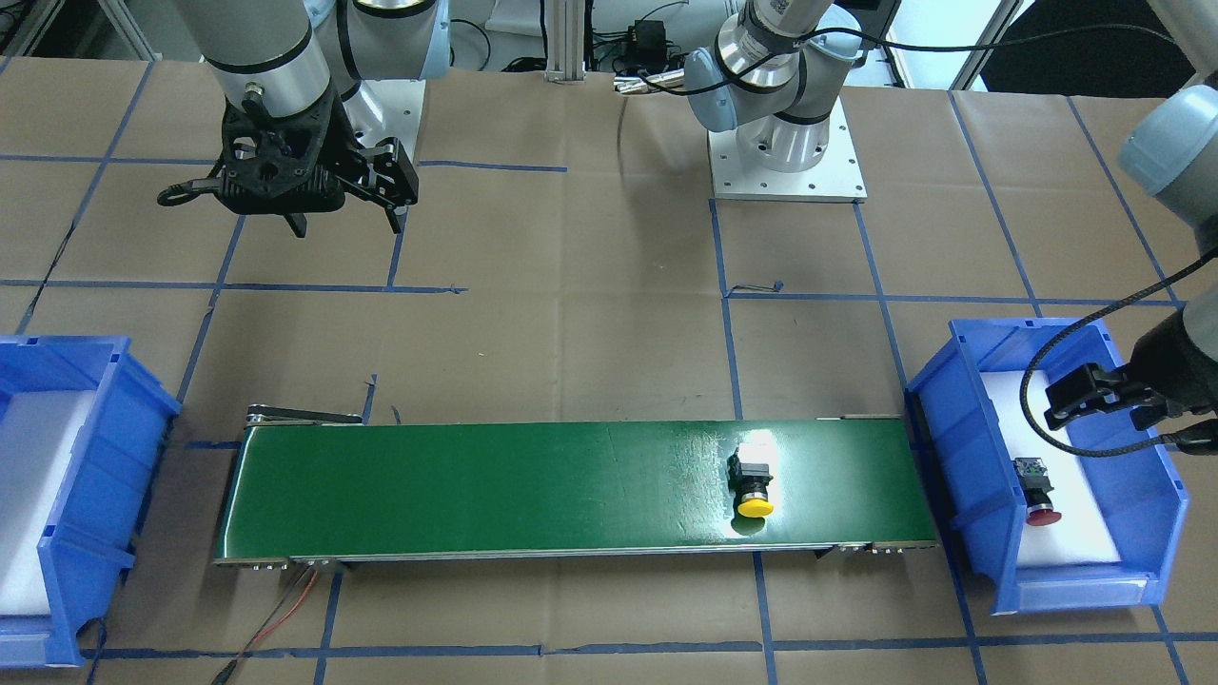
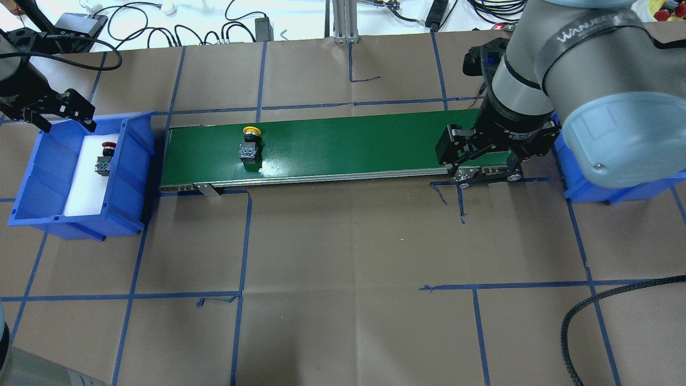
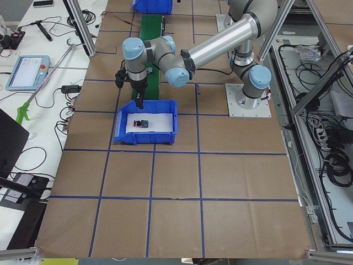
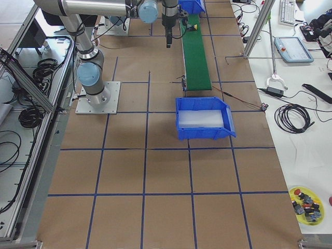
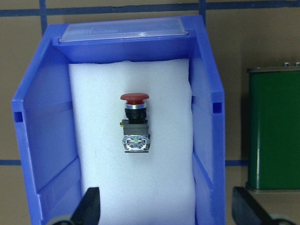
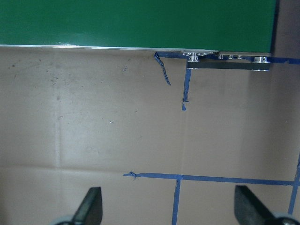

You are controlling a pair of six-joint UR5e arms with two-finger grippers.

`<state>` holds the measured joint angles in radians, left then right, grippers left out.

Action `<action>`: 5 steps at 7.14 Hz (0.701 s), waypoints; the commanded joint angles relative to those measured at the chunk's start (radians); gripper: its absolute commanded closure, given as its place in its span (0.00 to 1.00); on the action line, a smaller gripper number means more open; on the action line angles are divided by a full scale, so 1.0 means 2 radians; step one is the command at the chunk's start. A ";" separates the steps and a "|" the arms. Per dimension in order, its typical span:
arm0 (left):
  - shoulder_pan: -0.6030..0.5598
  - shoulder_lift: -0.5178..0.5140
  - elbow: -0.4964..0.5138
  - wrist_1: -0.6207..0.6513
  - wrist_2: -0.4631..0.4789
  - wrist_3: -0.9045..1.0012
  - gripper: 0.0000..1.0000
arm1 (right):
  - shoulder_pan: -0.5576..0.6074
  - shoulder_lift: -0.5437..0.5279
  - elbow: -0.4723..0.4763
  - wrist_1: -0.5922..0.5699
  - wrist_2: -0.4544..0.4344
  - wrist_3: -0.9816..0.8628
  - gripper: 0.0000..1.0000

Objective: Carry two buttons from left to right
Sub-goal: 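Return the left gripper to the bin and grasp the red-capped button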

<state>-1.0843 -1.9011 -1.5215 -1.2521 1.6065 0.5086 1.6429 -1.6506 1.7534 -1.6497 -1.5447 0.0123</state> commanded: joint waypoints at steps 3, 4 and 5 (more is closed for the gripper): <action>0.014 -0.041 -0.025 0.077 -0.001 0.005 0.00 | 0.000 0.000 0.000 0.000 0.000 0.000 0.00; 0.015 -0.055 -0.025 0.088 -0.001 0.004 0.00 | 0.000 0.000 0.000 0.000 0.000 0.000 0.00; 0.016 -0.069 -0.025 0.105 -0.002 0.004 0.00 | 0.000 0.000 0.000 0.000 0.000 0.000 0.00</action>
<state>-1.0548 -2.0056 -1.5694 -1.0803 1.6042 0.5175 1.6429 -1.6505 1.7534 -1.6490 -1.5447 0.0123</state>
